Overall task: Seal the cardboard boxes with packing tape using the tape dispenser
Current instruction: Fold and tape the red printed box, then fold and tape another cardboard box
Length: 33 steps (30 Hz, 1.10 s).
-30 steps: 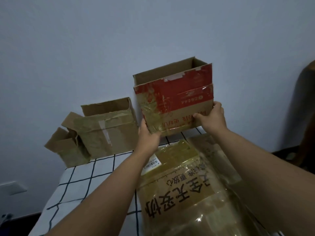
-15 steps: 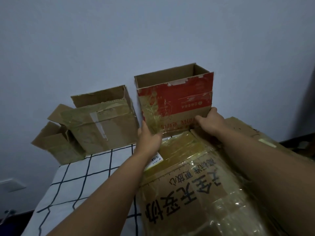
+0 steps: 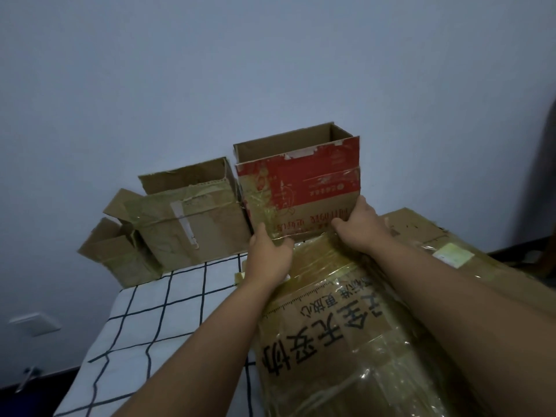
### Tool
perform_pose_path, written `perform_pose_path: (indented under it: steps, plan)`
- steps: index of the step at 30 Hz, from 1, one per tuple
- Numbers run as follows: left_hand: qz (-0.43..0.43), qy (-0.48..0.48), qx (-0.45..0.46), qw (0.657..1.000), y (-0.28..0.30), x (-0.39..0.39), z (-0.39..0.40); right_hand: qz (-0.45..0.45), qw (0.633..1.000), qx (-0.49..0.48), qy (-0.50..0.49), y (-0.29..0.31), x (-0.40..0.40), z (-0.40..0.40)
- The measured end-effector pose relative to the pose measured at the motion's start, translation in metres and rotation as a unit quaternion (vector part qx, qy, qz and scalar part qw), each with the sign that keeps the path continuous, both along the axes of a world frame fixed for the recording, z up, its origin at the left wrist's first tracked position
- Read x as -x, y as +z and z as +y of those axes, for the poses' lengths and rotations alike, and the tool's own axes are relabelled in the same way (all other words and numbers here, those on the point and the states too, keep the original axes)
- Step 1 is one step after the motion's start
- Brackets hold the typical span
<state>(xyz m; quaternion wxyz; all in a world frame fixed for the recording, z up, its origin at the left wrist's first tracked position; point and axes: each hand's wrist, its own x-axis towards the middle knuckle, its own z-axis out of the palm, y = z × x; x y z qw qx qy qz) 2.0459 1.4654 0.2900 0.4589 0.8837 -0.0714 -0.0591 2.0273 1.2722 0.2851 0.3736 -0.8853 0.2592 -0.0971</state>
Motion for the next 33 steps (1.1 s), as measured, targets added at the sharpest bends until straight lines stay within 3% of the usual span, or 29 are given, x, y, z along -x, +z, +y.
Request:
perform_pose_path:
  steps: [5, 8, 13, 17, 20, 23, 26, 30, 33]
  plan:
    - [-0.028, -0.053, -0.1, 0.993, -0.002, 0.035, 0.019, 0.05, 0.991, 0.109, 0.061, 0.014, 0.04, 0.008]
    - [-0.03, -0.066, -0.114, 0.991, -0.005, 0.058, 0.034, 0.087, 0.983, 0.142, 0.077, 0.02, 0.071, 0.007]
    - [-0.028, -0.078, -0.163, 0.983, -0.002, 0.11, 0.05, 0.126, 0.977, 0.154, 0.081, 0.03, 0.132, 0.003]
    - [0.045, -0.056, -0.175, 0.982, 0.004, 0.151, 0.066, 0.131, 0.98, 0.135, 0.07, 0.024, 0.189, 0.003]
    - [0.103, -0.064, -0.114, 0.986, 0.01, 0.171, 0.082, 0.133, 0.979, 0.137, 0.074, 0.01, 0.234, 0.004]
    - [0.153, -0.038, 0.015, 0.987, 0.014, 0.19, 0.087, 0.142, 0.966, 0.166, 0.141, -0.005, 0.27, 0.013]
    - [0.171, -0.012, 0.084, 0.982, 0.017, 0.205, 0.084, 0.172, 0.943, 0.192, 0.211, -0.012, 0.287, 0.023]
    - [0.198, 0.022, 0.16, 0.967, 0.023, 0.214, 0.079, 0.146, 0.946, 0.227, 0.179, -0.011, 0.291, 0.027]
    - [0.178, 0.042, 0.162, 0.97, 0.025, 0.211, 0.088, 0.138, 0.946, 0.234, 0.175, -0.011, 0.291, 0.026]
